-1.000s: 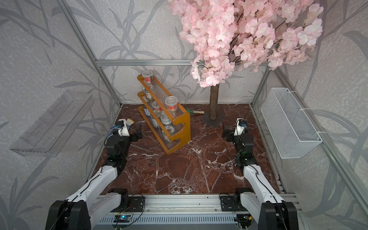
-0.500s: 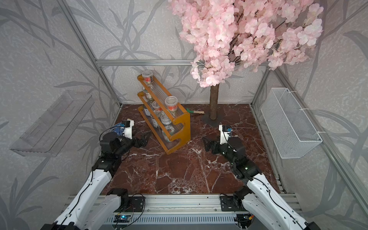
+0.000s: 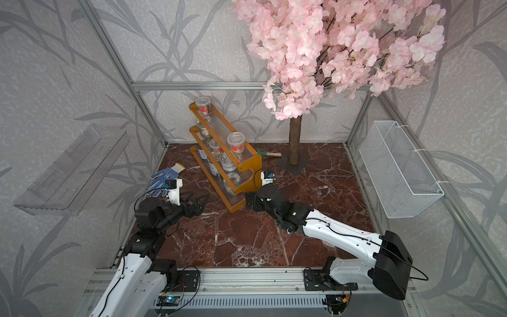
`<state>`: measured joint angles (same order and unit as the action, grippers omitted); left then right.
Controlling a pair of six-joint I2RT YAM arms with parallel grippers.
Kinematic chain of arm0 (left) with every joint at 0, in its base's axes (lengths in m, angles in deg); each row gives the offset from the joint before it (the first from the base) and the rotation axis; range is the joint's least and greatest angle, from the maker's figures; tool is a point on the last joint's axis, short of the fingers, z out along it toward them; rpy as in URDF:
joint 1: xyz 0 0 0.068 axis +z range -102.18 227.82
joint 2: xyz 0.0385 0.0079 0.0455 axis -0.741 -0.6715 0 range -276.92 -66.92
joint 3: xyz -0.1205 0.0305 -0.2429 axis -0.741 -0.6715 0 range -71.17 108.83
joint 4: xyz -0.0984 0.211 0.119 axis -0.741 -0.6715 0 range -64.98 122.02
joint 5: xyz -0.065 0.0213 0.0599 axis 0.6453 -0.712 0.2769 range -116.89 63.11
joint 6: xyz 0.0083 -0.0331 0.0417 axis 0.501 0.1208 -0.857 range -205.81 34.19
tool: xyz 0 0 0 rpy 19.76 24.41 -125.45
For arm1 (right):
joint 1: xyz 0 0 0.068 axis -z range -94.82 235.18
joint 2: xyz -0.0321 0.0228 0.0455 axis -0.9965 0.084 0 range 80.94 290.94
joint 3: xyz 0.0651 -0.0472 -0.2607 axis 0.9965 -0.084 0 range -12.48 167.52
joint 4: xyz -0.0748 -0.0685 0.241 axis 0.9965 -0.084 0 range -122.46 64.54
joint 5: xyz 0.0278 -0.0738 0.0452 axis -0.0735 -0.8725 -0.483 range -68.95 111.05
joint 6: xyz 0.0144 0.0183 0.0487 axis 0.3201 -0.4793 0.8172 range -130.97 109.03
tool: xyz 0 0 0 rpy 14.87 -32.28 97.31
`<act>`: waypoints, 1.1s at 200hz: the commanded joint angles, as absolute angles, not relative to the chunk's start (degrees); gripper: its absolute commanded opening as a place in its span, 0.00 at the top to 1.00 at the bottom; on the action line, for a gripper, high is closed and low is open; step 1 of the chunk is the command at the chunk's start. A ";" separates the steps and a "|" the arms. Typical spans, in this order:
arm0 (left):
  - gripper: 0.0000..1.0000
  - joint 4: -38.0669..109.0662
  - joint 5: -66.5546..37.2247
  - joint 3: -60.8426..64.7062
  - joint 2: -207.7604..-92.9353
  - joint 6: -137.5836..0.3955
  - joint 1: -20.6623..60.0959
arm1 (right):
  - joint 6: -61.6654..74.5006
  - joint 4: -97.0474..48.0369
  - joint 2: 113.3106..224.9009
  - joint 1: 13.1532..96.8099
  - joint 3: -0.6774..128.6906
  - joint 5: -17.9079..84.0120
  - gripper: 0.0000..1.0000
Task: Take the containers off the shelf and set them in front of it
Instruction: Move the shelf to the center of the board.
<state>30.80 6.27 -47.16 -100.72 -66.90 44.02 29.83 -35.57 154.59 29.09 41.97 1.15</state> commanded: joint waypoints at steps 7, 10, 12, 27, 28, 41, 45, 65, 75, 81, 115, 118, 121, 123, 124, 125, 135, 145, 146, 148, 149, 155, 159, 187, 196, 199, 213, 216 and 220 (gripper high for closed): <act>0.00 29.72 7.88 -46.84 -100.17 -66.30 43.68 | 37.22 -38.55 159.27 25.59 48.45 -6.09 0.01; 0.00 29.73 7.76 -46.83 -100.14 -66.34 43.68 | 37.63 -38.78 159.87 25.30 49.11 -6.43 0.01; 0.00 29.73 7.81 -46.83 -100.14 -66.38 43.68 | 37.96 -39.03 160.35 25.15 49.63 -6.67 0.01; 0.00 29.36 7.82 -46.44 -100.37 -66.70 43.68 | 42.18 -41.88 163.38 24.68 52.90 -8.36 0.01; 0.00 29.33 7.82 -46.41 -100.43 -66.77 43.64 | 42.50 -42.06 163.60 24.70 53.03 -8.42 0.01; 0.00 29.03 7.78 -46.13 -100.78 -67.09 43.61 | 45.88 -43.49 165.71 24.69 55.27 -9.65 0.00; 0.00 29.03 7.74 -46.12 -100.76 -67.09 43.60 | 46.06 -43.57 166.47 24.70 56.02 -9.73 0.00; 0.00 29.13 7.30 -45.96 -100.92 -67.29 43.60 | 48.42 -48.25 171.05 24.30 62.24 -11.83 0.01; 0.00 29.12 7.21 -45.86 -101.01 -67.49 43.60 | 49.41 -49.97 172.83 24.30 64.24 -12.45 0.02; 0.00 29.11 7.10 -45.86 -100.98 -67.66 43.60 | 50.74 -51.71 173.84 24.28 65.49 -12.92 0.03; 0.00 28.50 6.81 -45.30 -101.87 -68.46 43.55 | 56.81 -59.98 178.23 24.68 70.85 -15.36 0.09; 0.00 28.52 6.92 -45.21 -101.96 -68.35 43.59 | 56.84 -60.17 179.72 24.74 71.26 -15.19 0.10; 0.00 28.64 6.98 -45.12 -102.10 -68.25 43.53 | 57.03 -60.29 180.26 24.75 71.55 -15.12 0.10; 0.00 28.67 7.06 -45.08 -102.19 -68.17 43.51 | 57.12 -60.44 180.54 24.72 71.83 -15.04 0.10; 0.00 28.72 7.09 -45.08 -102.22 -68.12 43.51 | 57.18 -60.48 180.66 24.72 71.99 -14.97 0.10; 0.00 28.79 7.11 -45.03 -102.24 -68.09 43.55 | 57.25 -60.59 180.86 24.76 72.12 -14.97 0.10; 0.00 28.94 7.14 -44.77 -102.58 -67.99 43.51 | 58.30 -61.88 182.41 24.88 73.68 -14.88 0.10; 0.00 28.94 7.12 -44.40 -102.71 -68.14 43.51 | 59.03 -62.19 183.85 25.27 74.87 -14.48 0.11; 0.00 28.90 7.12 -44.38 -102.83 -68.10 43.51 | 59.05 -62.19 183.99 25.30 74.96 -14.47 0.11; 0.00 28.95 7.12 -44.30 -102.86 -68.14 43.51 | 59.18 -62.22 184.16 25.28 75.14 -14.41 0.11; 0.00 28.95 7.12 -44.29 -102.86 -68.14 43.51 | 59.27 -62.21 184.23 25.30 75.19 -14.39 0.11; 0.00 28.84 7.11 -44.04 -102.91 -68.34 43.51 | 59.73 -62.19 184.92 25.41 75.66 -14.37 0.11; 0.00 28.84 7.12 -43.95 -102.94 -68.34 43.51 | 59.95 -62.23 185.35 25.50 75.92 -14.36 0.12; 0.00 28.50 7.07 -43.75 -103.47 -68.86 43.51 | 61.66 -63.25 187.46 25.57 77.25 -15.06 0.15; 0.00 28.50 7.12 -43.84 -103.65 -68.81 43.51 | 62.58 -64.84 188.33 25.59 77.97 -15.02 0.15; 0.00 28.58 7.12 -43.84 -103.66 -68.72 43.51 | 62.95 -65.27 188.55 25.55 78.14 -14.99 0.16; 0.00 28.89 7.18 -43.92 -103.65 -68.37 43.51 | 64.44 -67.47 189.17 25.64 78.53 -14.83 0.17; 0.00 29.00 7.20 -43.93 -103.63 -68.34 43.51 | 64.71 -67.56 189.22 25.65 78.33 -14.67 0.18; 0.00 29.07 7.16 -43.93 -103.66 -68.32 43.51 | 65.03 -67.68 189.14 25.64 78.04 -14.63 0.19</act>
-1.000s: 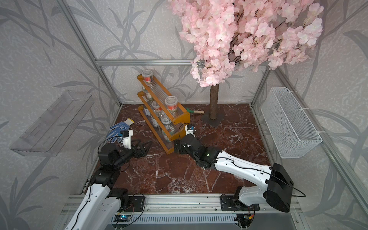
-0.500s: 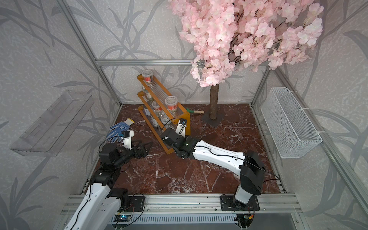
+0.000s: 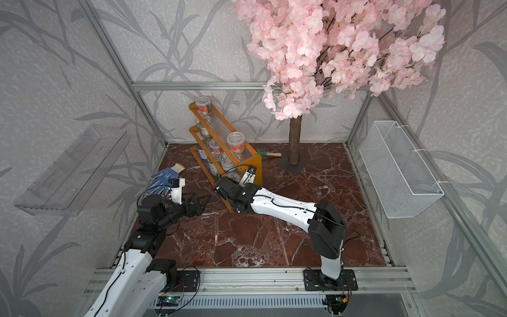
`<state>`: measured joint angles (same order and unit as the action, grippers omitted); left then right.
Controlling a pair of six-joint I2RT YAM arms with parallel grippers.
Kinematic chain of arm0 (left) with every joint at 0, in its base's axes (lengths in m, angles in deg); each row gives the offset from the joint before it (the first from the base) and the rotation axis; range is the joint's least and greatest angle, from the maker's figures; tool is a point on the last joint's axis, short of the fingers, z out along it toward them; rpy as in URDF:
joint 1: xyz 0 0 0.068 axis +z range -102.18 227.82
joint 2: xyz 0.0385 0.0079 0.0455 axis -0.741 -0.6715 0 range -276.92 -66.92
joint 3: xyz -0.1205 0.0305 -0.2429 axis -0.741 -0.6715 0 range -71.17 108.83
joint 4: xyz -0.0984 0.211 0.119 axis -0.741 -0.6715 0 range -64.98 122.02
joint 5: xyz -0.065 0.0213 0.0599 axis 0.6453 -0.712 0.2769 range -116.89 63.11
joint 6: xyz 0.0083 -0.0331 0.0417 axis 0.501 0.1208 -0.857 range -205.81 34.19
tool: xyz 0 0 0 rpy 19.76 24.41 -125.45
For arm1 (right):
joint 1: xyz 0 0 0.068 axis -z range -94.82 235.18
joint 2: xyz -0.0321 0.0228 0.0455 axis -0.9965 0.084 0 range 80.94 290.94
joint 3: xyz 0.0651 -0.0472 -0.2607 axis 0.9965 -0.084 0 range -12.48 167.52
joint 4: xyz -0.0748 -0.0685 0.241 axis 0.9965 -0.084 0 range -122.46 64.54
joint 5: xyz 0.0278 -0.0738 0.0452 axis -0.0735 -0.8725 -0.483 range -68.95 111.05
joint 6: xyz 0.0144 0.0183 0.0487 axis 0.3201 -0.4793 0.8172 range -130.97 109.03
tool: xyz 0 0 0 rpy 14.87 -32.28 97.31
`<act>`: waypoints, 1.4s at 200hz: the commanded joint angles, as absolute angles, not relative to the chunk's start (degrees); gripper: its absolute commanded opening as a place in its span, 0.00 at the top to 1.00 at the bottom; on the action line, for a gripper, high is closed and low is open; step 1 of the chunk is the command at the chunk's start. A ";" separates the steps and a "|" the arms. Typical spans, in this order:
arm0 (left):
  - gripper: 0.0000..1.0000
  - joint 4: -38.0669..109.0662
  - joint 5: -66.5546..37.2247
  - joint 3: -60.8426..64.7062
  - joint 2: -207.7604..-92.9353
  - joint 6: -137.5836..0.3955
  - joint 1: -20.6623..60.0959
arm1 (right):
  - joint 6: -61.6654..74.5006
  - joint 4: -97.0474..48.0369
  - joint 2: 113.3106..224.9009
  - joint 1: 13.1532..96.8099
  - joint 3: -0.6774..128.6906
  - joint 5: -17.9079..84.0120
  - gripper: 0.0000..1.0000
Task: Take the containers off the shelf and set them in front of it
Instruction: Move the shelf to the center of the board.
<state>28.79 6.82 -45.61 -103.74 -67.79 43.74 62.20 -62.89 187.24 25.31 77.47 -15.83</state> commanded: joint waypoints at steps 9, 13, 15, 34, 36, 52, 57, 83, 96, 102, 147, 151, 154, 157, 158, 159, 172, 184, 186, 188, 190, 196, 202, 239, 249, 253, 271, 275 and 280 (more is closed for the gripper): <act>0.00 29.10 7.12 -44.01 -103.66 -68.44 43.51 | 65.47 -67.82 188.80 25.69 77.48 -14.62 0.20; 0.00 28.97 7.08 -43.97 -103.66 -68.53 43.53 | 65.57 -67.82 188.71 25.76 77.24 -14.66 0.21; 0.00 28.90 7.09 -43.94 -103.66 -68.66 43.51 | 65.60 -67.82 188.61 25.77 77.14 -14.70 0.21; 0.00 28.72 7.12 -44.09 -103.59 -68.81 43.51 | 65.63 -69.06 188.16 25.94 76.90 -15.54 0.24; 0.00 28.69 7.12 -44.10 -103.64 -68.77 43.51 | 65.60 -69.19 188.10 25.88 76.86 -15.58 0.25; 0.00 28.93 7.11 -44.49 -103.66 -68.56 43.51 | 66.29 -70.87 188.08 26.12 76.48 -15.62 0.26; 0.00 29.11 7.11 -44.58 -103.66 -68.43 43.55 | 66.58 -71.47 188.08 26.29 76.23 -15.59 0.27; 0.00 29.57 7.21 -44.63 -103.94 -68.18 43.51 | 68.20 -74.83 187.87 26.90 75.60 -15.42 0.31; 0.00 29.61 7.12 -44.54 -104.07 -68.23 43.51 | 68.22 -74.56 187.05 27.23 74.81 -15.78 0.33; 0.00 29.64 7.08 -44.48 -104.14 -68.38 43.51 | 68.02 -74.61 186.77 27.33 74.58 -16.25 0.33; 0.00 29.81 7.25 -44.37 -105.06 -68.68 43.43 | 68.60 -74.86 184.62 28.76 71.91 -16.71 0.39; 0.00 29.89 7.17 -44.37 -105.11 -68.73 43.45 | 68.52 -74.91 184.40 28.83 71.74 -16.77 0.40; 0.00 29.85 7.25 -44.32 -105.22 -68.68 43.42 | 68.49 -74.96 184.25 28.84 71.67 -16.82 0.41; 0.00 29.90 7.21 -44.28 -105.30 -68.70 43.45 | 68.42 -75.00 184.17 28.88 71.59 -16.83 0.41; 0.00 29.95 7.21 -44.28 -105.31 -68.69 43.44 | 68.41 -75.01 184.15 28.86 71.52 -16.87 0.41; 0.00 29.97 7.25 -44.28 -105.32 -68.73 43.43 | 68.40 -75.06 184.09 28.90 71.44 -16.85 0.41; 0.00 30.12 7.12 -44.15 -105.63 -68.77 43.42 | 68.55 -75.34 183.44 29.21 70.83 -16.90 0.44; 0.00 30.31 6.96 -44.05 -105.82 -68.96 43.42 | 68.83 -75.50 182.68 29.61 69.87 -16.64 0.46; 0.00 30.36 6.95 -44.02 -105.82 -68.94 43.42 | 68.88 -75.61 182.56 29.61 69.69 -16.60 0.47; 0.00 30.44 6.88 -44.02 -105.91 -68.98 43.42 | 68.98 -75.74 182.50 29.70 69.56 -16.57 0.47; 0.00 30.48 6.82 -44.02 -105.93 -69.02 43.42 | 69.11 -75.84 182.36 29.72 69.40 -16.57 0.48; 0.00 30.56 6.66 -44.01 -106.09 -69.11 43.42 | 69.35 -76.12 181.96 29.86 68.91 -16.49 0.49; 0.00 30.64 6.42 -43.85 -106.26 -69.25 43.42 | 69.43 -76.20 181.57 30.07 68.49 -16.37 0.51; 0.00 31.44 5.49 -42.92 -107.75 -70.25 43.42 | 70.49 -77.96 179.69 30.78 66.89 -16.82 0.57; 0.00 31.56 5.28 -42.64 -108.26 -70.66 43.42 | 70.57 -78.31 179.34 30.86 66.50 -16.80 0.59; 0.00 31.57 5.16 -42.49 -108.59 -70.80 43.42 | 70.56 -78.45 179.10 30.89 66.32 -16.85 0.59; 0.00 31.75 4.62 -41.78 -109.66 -71.55 43.42 | 70.66 -79.19 178.89 31.24 65.24 -17.16 0.63; 0.00 31.83 4.46 -41.58 -109.87 -71.72 43.43 | 70.68 -79.40 177.37 31.31 64.91 -17.22 0.64; 0.00 31.92 4.25 -41.40 -110.16 -71.98 43.47 | 70.68 -79.65 176.88 31.47 64.41 -17.26 0.65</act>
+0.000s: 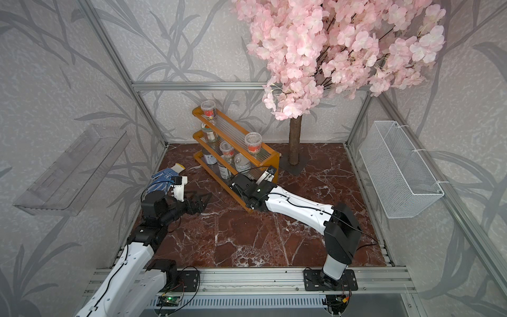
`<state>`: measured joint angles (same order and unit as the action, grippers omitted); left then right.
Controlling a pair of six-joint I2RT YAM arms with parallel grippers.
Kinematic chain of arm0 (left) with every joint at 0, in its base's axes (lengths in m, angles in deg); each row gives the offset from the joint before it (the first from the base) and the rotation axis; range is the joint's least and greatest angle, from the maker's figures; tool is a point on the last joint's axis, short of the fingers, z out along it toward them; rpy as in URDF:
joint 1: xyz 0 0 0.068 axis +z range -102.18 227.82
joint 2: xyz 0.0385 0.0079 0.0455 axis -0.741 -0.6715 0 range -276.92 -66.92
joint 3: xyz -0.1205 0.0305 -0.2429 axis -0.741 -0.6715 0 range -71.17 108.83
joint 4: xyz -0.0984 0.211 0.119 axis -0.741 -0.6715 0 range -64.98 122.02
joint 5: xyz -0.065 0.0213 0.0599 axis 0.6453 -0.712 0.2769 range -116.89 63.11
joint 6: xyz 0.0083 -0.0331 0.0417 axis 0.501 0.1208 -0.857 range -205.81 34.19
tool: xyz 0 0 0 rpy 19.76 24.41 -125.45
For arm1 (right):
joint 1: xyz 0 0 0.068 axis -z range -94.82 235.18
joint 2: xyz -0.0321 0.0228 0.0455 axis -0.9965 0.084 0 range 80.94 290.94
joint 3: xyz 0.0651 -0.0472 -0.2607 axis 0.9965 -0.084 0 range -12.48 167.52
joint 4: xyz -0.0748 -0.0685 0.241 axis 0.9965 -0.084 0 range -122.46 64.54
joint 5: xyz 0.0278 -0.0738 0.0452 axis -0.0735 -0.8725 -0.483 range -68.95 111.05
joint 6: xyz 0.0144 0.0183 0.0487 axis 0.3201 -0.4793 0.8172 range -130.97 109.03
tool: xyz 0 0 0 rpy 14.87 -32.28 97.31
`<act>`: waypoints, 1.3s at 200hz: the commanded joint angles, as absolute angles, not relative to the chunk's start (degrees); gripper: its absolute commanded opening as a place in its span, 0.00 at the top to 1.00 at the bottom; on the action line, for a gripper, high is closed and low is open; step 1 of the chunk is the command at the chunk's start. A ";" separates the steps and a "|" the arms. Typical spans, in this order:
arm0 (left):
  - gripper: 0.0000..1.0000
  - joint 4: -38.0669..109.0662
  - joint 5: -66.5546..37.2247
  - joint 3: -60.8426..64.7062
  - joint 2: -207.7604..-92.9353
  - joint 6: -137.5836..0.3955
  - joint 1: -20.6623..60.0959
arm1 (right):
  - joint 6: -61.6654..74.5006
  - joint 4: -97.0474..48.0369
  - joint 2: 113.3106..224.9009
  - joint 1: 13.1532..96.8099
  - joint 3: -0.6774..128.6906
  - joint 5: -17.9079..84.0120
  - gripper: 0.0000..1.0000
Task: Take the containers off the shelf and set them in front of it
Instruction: Move the shelf to the center of the board.
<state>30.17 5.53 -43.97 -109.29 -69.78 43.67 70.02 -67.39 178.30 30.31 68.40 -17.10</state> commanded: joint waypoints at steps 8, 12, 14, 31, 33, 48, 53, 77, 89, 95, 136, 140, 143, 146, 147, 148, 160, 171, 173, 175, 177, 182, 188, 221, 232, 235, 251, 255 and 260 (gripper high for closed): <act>0.00 31.92 3.93 -41.05 -110.61 -72.55 43.44 | 70.62 -79.71 176.20 31.61 63.65 -17.18 0.66; 0.00 31.89 3.87 -40.82 -110.91 -72.89 43.42 | 70.60 -79.75 176.02 31.80 63.22 -17.10 0.68; 0.00 31.85 3.80 -40.67 -111.05 -73.03 43.47 | 70.60 -79.77 175.90 31.78 63.09 -17.05 0.68; 0.00 31.12 2.63 -39.36 -112.59 -74.82 43.51 | 70.57 -80.25 175.16 31.88 62.49 -17.25 0.70; 0.00 31.09 2.46 -39.25 -112.75 -75.00 43.51 | 70.52 -80.29 175.16 31.85 62.55 -17.33 0.70; 0.00 31.04 1.52 -37.98 -114.37 -76.41 43.51 | 70.14 -80.43 174.90 31.86 62.40 -17.61 0.73; 0.00 31.11 0.84 -37.63 -114.82 -76.84 43.51 | 69.91 -80.52 174.80 31.91 62.40 -17.76 0.74; 0.00 31.37 -4.58 -34.84 -118.02 -79.71 43.59 | 68.99 -81.09 173.96 31.85 61.86 -18.22 0.79; 0.00 31.46 -7.89 -32.69 -120.83 -81.56 43.85 | 68.79 -81.10 173.31 31.88 61.29 -18.38 0.81; 0.00 31.71 -9.56 -31.63 -122.35 -82.30 44.10 | 68.44 -81.00 173.12 31.85 61.13 -18.38 0.83; 0.00 34.66 -12.24 -21.15 -137.58 -86.03 46.12 | 67.47 -81.17 172.74 31.89 60.85 -18.49 0.89; 0.00 34.37 -13.10 -19.76 -139.07 -85.67 46.23 | 67.41 -81.34 172.74 31.84 60.85 -18.50 0.89; 0.00 34.36 -13.51 -18.82 -140.25 -85.69 46.28 | 67.35 -81.43 172.73 31.87 60.88 -18.56 0.90; 0.00 34.46 -13.61 -18.00 -141.17 -85.93 46.44 | 67.28 -81.62 172.66 31.86 60.89 -18.69 0.90; 0.00 34.51 -13.70 -17.74 -141.57 -86.00 46.47 | 67.22 -81.66 172.68 31.89 60.81 -18.73 0.90; 0.00 34.58 -13.75 -17.47 -141.95 -86.17 46.53 | 67.24 -81.73 172.64 31.86 60.81 -18.79 0.90; 0.00 34.80 -14.21 -14.50 -145.57 -87.96 46.84 | 66.87 -82.35 172.33 31.84 60.76 -19.45 0.91; 0.00 34.85 -14.00 -11.88 -148.82 -89.15 47.64 | 66.35 -82.46 171.92 31.92 60.49 -19.94 0.91; 0.00 34.90 -13.87 -11.44 -149.42 -89.26 47.82 | 66.30 -82.38 171.85 31.92 60.36 -19.98 0.91; 0.00 34.85 -13.88 -11.09 -149.95 -89.36 47.97 | 66.23 -82.38 171.72 31.92 60.26 -20.03 0.91; 0.00 34.83 -13.84 -10.65 -150.52 -89.55 48.02 | 66.14 -82.29 171.64 31.86 60.15 -20.07 0.91; 0.00 34.92 -13.68 -9.45 -151.93 -89.86 48.52 | 65.90 -82.11 171.49 31.99 59.86 -20.13 0.91; 0.00 34.84 -13.52 -8.28 -153.63 -90.11 49.26 | 65.81 -82.08 171.33 31.97 59.70 -20.16 0.91; 0.00 34.08 -10.81 -0.83 -161.39 -92.17 52.49 | 64.98 -82.28 170.49 32.02 59.28 -21.31 0.92; 0.00 32.82 -8.78 2.13 -164.06 -93.49 52.89 | 64.65 -82.15 170.20 32.02 59.10 -21.51 0.92; 0.00 32.36 -8.34 3.00 -164.90 -94.04 52.91 | 64.62 -82.17 170.16 32.13 59.01 -21.63 0.92; 0.01 30.16 -7.41 6.77 -168.48 -95.85 53.14 | 64.49 -82.33 169.93 32.21 58.73 -21.88 0.92; 0.02 29.90 -7.20 7.60 -169.21 -95.85 53.32 | 64.51 -82.45 169.86 32.27 58.73 -21.93 0.92; 0.02 29.69 -6.72 8.39 -170.09 -95.77 53.66 | 64.54 -82.58 169.84 32.33 58.71 -22.00 0.92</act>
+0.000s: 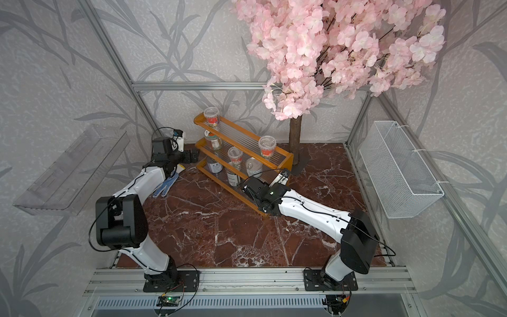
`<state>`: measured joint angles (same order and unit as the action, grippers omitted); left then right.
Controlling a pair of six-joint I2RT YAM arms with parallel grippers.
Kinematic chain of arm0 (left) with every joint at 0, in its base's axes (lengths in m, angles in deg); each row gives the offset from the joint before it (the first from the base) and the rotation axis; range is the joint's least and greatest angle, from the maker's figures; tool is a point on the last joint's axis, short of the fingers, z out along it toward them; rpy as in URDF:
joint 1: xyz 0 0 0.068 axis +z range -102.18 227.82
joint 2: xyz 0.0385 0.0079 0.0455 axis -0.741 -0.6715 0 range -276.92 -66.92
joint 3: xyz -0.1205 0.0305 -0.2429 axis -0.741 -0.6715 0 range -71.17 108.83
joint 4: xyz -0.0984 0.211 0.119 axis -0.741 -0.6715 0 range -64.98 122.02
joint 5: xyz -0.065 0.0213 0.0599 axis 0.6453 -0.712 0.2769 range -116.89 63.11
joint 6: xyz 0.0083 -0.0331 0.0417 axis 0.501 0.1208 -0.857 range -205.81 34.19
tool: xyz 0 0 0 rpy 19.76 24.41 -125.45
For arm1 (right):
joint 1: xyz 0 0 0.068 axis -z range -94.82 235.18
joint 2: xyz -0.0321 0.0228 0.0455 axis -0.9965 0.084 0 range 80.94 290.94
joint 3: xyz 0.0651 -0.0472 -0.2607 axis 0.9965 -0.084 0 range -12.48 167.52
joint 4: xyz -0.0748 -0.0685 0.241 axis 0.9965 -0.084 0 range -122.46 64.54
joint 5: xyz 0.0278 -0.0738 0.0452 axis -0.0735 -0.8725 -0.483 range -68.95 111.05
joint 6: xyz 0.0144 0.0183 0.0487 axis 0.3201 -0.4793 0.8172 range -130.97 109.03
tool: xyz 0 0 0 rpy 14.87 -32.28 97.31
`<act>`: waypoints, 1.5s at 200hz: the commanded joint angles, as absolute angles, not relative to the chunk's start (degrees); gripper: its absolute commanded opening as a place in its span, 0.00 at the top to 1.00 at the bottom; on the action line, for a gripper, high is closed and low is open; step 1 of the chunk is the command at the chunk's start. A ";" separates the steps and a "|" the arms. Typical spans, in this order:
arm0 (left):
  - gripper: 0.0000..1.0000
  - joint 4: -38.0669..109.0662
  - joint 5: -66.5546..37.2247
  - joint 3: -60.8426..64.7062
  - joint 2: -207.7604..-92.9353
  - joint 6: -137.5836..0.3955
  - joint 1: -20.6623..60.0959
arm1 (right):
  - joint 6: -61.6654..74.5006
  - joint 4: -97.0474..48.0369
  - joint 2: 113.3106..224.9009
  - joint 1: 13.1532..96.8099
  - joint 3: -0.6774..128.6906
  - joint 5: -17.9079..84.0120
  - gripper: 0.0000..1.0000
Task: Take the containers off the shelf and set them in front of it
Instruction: Move the shelf to the center of the board.
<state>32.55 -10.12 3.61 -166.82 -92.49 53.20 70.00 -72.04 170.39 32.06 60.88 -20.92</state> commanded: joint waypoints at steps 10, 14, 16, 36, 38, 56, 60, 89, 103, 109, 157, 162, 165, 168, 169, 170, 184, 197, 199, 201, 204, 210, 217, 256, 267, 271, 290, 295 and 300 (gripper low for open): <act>0.03 29.86 -5.41 9.79 -171.53 -95.71 54.27 | 64.43 -82.82 169.76 32.50 58.69 -21.99 0.92; 0.03 29.88 -5.23 10.23 -171.97 -95.97 54.42 | 64.48 -82.84 169.75 32.46 58.64 -22.09 0.92; 0.03 29.84 -5.17 10.57 -172.15 -96.13 54.48 | 64.41 -82.80 169.79 32.47 58.69 -22.10 0.92; 0.04 28.84 -4.08 14.05 -175.42 -97.57 54.82 | 64.19 -82.78 170.14 32.61 58.83 -21.91 0.92; 0.04 28.72 -3.81 14.42 -175.74 -97.52 54.88 | 64.18 -82.79 170.21 32.58 58.87 -21.92 0.92; 0.09 26.82 -2.94 17.77 -178.86 -97.86 55.20 | 63.87 -82.67 170.54 32.64 59.08 -21.92 0.92; 0.10 26.39 -2.91 18.61 -179.48 -97.93 55.32 | 63.79 -82.79 170.57 32.63 59.15 -21.88 0.92; 0.23 26.69 -0.75 21.05 -181.76 -97.09 56.67 | 63.34 -82.72 170.70 32.72 59.28 -21.95 0.92; 0.28 26.38 0.16 22.28 -182.78 -97.24 56.95 | 63.06 -82.50 170.92 32.76 59.30 -21.79 0.93; 0.30 26.29 0.61 22.83 -183.25 -97.24 57.09 | 62.89 -82.50 171.00 32.72 59.44 -21.78 0.93; 0.41 25.89 5.35 25.65 -186.23 -96.83 57.31 | 62.08 -82.59 171.51 32.76 60.01 -21.79 0.93; 0.42 25.69 5.61 25.95 -186.55 -96.80 57.24 | 61.95 -82.57 171.51 32.76 59.94 -21.79 0.93; 0.42 25.63 5.89 26.09 -186.66 -96.92 57.30 | 61.90 -82.58 171.57 32.73 60.02 -21.83 0.93; 0.43 25.61 6.03 26.24 -186.79 -96.98 57.25 | 61.88 -82.57 171.62 32.75 59.95 -21.84 0.93; 0.43 25.60 6.09 26.31 -186.84 -96.98 57.28 | 61.85 -82.58 171.63 32.73 59.94 -21.79 0.93; 0.43 25.56 6.12 26.35 -186.91 -96.98 57.29 | 61.83 -82.58 171.64 32.72 59.98 -21.77 0.93; 0.47 25.34 6.68 27.11 -187.43 -96.92 57.31 | 61.59 -82.68 171.64 32.74 60.07 -21.88 0.93; 0.54 25.40 7.55 27.60 -187.71 -96.73 57.31 | 61.54 -82.63 171.64 32.75 59.96 -21.89 0.94; 0.55 25.46 7.69 27.66 -187.75 -96.61 57.31 | 61.50 -82.71 171.62 32.79 59.94 -21.87 0.94; 0.56 25.55 7.79 27.69 -187.72 -96.51 57.31 | 61.53 -82.79 171.62 32.75 59.94 -21.89 0.94; 0.58 25.62 7.90 27.70 -187.82 -96.45 57.26 | 61.54 -82.73 171.64 32.72 59.97 -21.86 0.94; 0.61 25.68 8.29 27.62 -187.72 -96.31 57.27 | 61.52 -82.76 171.56 32.76 59.97 -21.86 0.94; 0.65 25.70 8.67 27.53 -187.71 -96.20 57.31 | 61.54 -82.82 171.65 32.78 60.08 -21.82 0.94; 0.84 25.72 9.16 24.58 -185.43 -97.19 57.22 | 60.95 -82.65 171.82 32.75 60.48 -22.12 0.95; 0.85 25.65 8.92 23.72 -184.38 -97.73 57.22 | 60.75 -82.54 171.73 32.74 60.56 -22.27 0.95; 0.85 25.53 8.81 23.49 -184.05 -97.89 57.22 | 60.65 -82.51 171.68 32.77 60.55 -22.29 0.95; 0.86 25.19 8.04 21.93 -181.86 -98.47 57.22 | 59.87 -82.10 171.54 32.73 60.48 -22.42 0.95; 0.86 25.16 8.00 21.41 -181.25 -98.48 57.22 | 59.64 -81.90 171.56 32.79 60.54 -22.55 0.95; 0.86 25.11 7.93 20.80 -180.59 -98.47 57.27 | 59.25 -81.80 171.47 32.72 60.47 -22.75 0.96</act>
<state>26.04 10.25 23.39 -185.02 -100.47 56.59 68.12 -72.24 170.48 33.26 60.81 -21.97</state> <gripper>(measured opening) 0.175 0.143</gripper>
